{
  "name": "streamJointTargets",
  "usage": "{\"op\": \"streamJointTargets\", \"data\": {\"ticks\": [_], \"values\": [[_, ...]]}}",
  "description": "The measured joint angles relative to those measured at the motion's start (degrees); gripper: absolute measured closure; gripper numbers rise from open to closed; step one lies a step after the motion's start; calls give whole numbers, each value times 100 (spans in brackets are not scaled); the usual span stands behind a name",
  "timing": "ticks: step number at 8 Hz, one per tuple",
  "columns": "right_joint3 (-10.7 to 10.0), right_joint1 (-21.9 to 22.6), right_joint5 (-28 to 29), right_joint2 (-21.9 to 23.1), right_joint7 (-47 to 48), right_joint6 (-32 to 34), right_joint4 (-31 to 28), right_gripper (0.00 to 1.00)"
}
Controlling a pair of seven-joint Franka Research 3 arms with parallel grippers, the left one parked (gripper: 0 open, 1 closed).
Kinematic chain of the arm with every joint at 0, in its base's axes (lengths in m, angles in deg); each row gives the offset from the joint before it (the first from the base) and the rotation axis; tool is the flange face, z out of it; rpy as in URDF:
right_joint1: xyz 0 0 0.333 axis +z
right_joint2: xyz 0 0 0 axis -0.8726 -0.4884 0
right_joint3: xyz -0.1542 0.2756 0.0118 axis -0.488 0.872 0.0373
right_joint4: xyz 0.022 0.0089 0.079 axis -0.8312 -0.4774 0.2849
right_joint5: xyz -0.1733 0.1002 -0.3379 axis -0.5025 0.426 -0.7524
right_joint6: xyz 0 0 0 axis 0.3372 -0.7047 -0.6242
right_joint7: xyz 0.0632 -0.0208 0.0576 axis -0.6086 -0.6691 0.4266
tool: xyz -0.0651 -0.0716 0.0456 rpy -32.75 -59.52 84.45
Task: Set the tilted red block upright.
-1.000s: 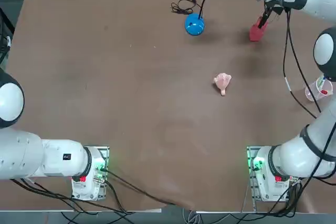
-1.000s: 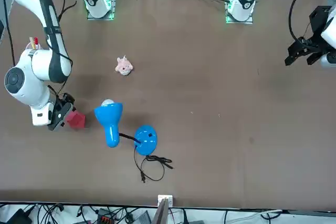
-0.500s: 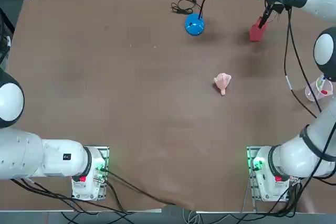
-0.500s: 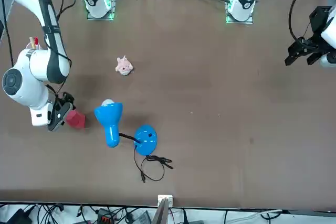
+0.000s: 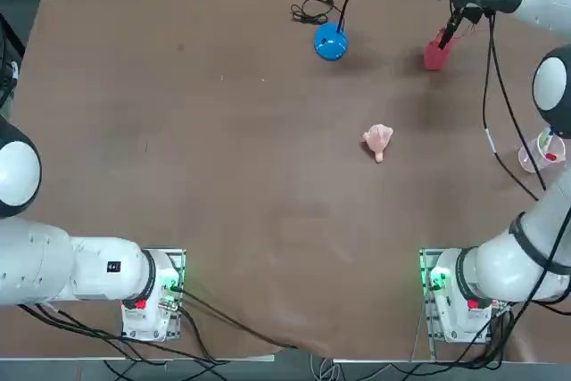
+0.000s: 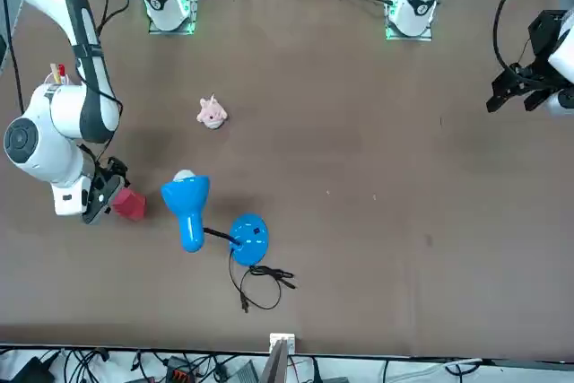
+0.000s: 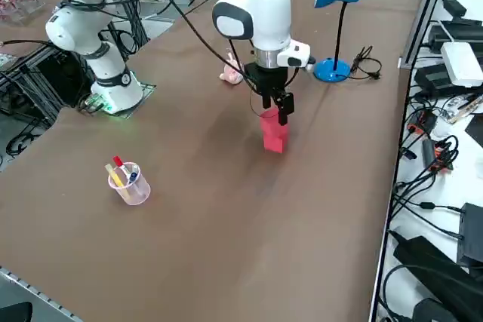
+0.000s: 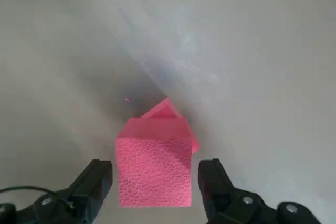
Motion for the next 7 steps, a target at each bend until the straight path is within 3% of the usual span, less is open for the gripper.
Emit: {"op": "streamJointTargets", "data": {"ticks": [5, 7], "values": [[1, 0, 0, -205, -24, -118, 7, 1], [1, 0, 1, -305, -24, -176, 12, 11]]}}
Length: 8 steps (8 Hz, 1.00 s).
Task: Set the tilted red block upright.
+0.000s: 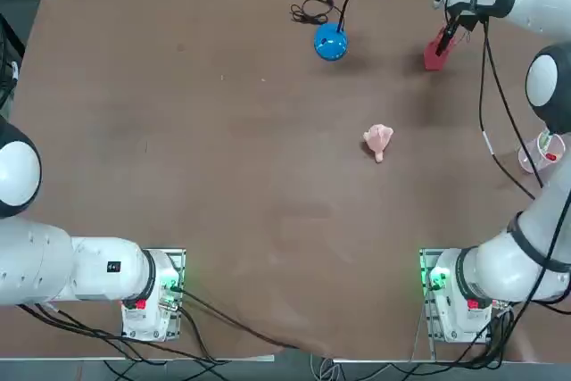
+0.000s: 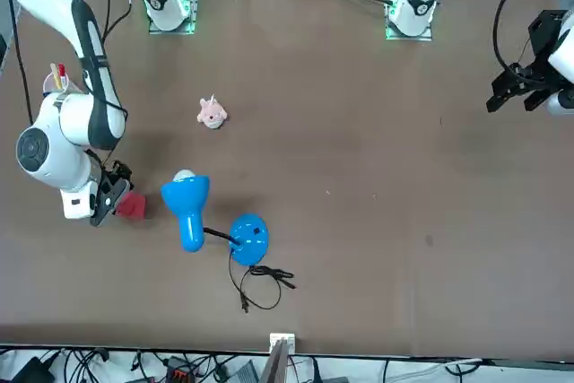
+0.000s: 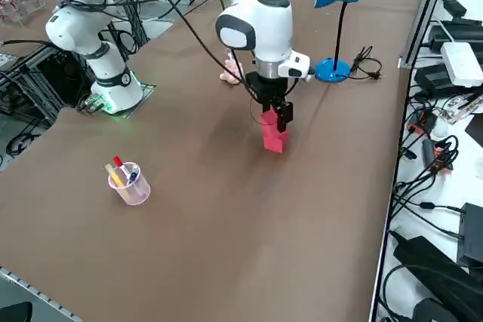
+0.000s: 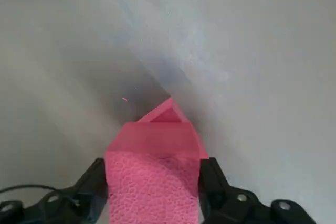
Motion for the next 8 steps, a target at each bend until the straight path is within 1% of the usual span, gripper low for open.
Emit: {"op": "streamJointTargets", "data": {"ticks": [1, 2, 3, 5, 6, 7, 8], "values": [[0, 0, 8, 12, 1, 3, 29, 23], [-1, -1, 24, 7, 20, 0, 33, 23], [-5, -4, 45, 6, 112, -2, 51, 28], [-33, -51, 64, 16, 591, 57, 210, 30], [-41, -146, 76, 22, 915, 218, 340, 30], [-47, -263, 192, 27, 1276, 433, 483, 30], [-48, -343, 437, 30, 1632, 648, 599, 30]]}}
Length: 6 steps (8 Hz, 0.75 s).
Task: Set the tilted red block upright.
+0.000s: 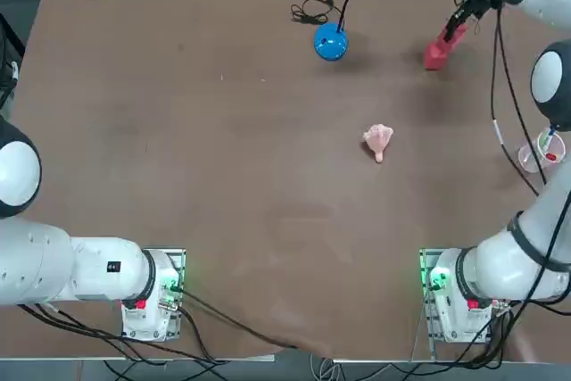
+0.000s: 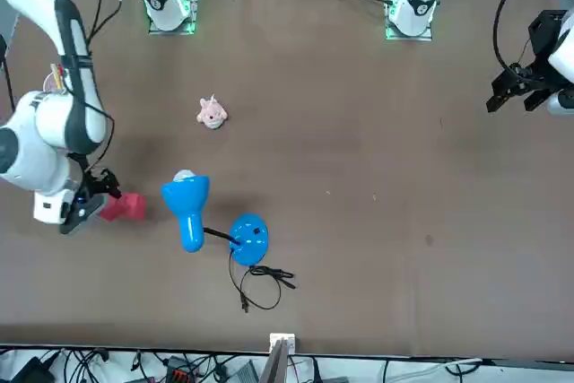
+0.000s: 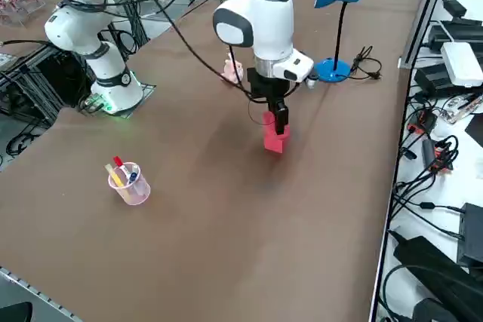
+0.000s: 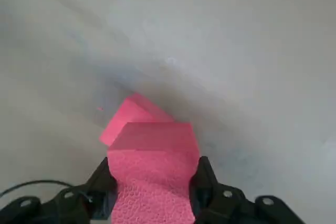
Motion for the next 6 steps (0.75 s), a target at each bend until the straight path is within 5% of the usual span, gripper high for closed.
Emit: {"op": "streamJointTargets", "data": {"ticks": [6], "values": [[51, -3, 380, -29, 2391, 291, 65, 30]]}}
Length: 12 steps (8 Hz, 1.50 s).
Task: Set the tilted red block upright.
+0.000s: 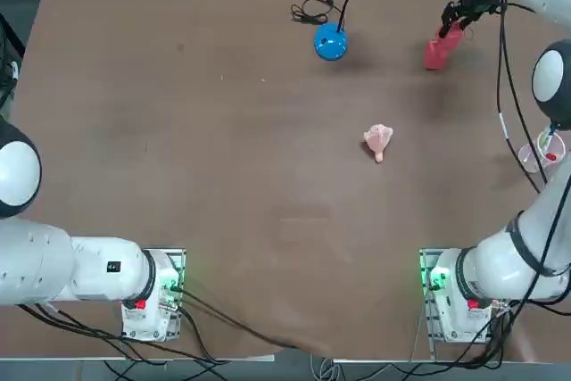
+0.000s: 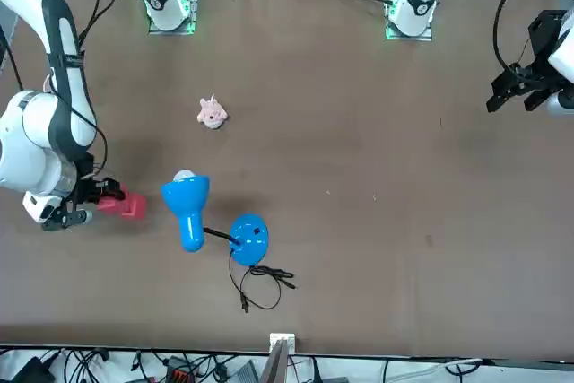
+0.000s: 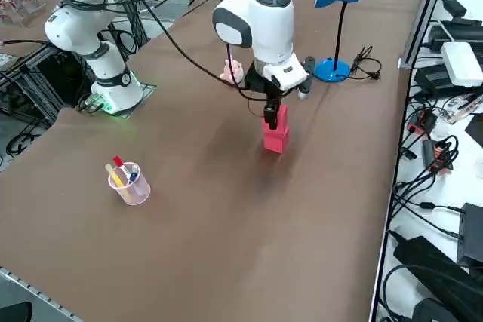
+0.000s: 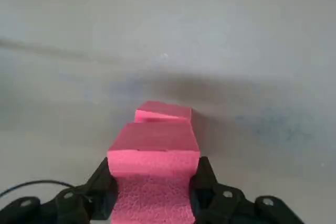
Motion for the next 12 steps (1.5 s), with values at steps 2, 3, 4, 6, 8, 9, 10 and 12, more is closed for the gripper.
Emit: {"op": "streamJointTargets", "data": {"ticks": [2, 3, 4, 6, 8, 9, 10, 12], "values": [[14, 112, -40, -2, 752, 2, 0, 30], [17, 228, -183, -3, 1081, 2, 0, 30], [18, 314, -339, -8, 1314, 2, -1, 30], [-3, 330, -435, -21, 1402, 2, -1, 30], [-27, 291, -457, -57, 1401, 0, -2, 30], [-28, 276, -511, -98, 1400, -26, -3, 30], [-30, 263, -563, -143, 1400, -81, -4, 30], [-31, 255, -579, -197, 1399, -168, -3, 30]]}}
